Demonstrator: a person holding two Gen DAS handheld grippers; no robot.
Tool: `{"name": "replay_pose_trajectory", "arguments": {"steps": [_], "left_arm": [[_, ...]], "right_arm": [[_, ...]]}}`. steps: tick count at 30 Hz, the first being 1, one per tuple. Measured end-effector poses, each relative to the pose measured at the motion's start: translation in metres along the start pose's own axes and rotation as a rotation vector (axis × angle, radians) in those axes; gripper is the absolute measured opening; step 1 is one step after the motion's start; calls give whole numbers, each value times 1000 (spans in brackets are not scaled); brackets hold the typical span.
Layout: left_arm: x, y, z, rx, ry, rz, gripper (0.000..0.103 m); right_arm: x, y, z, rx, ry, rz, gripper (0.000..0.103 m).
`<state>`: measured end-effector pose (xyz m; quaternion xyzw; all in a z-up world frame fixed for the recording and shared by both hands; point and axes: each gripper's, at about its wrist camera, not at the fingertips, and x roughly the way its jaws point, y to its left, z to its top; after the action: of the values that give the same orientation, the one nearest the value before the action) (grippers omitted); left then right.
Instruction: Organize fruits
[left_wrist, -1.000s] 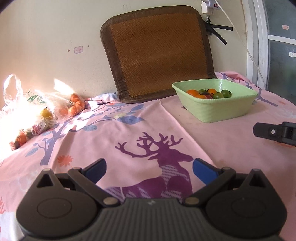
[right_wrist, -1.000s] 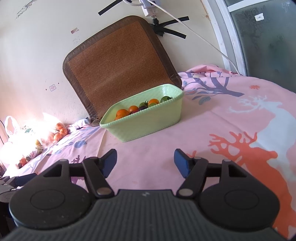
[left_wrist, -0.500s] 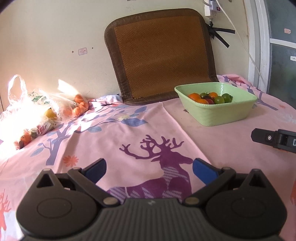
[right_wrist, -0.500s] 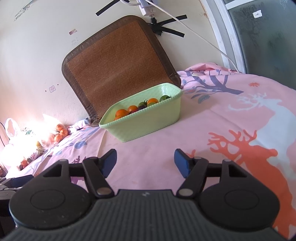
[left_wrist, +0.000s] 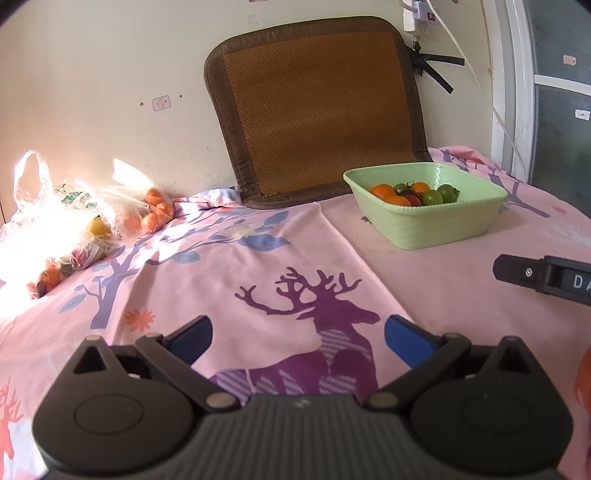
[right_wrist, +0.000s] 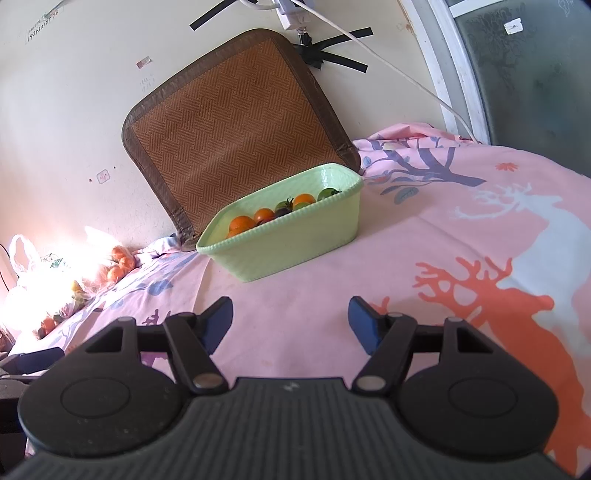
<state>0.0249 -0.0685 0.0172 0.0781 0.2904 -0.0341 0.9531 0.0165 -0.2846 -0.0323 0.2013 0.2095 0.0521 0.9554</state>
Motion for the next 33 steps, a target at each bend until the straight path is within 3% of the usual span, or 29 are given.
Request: {"name": "replay_pose_trajectory", "arguments": {"steps": [20, 33], "left_arm": [[2, 2, 6, -7, 6, 4, 103], [4, 9, 6, -61, 46, 9, 103]], "right_arm": [[5, -1, 1, 7, 24, -7, 71], [0, 2, 0, -20, -10, -10, 71]]}}
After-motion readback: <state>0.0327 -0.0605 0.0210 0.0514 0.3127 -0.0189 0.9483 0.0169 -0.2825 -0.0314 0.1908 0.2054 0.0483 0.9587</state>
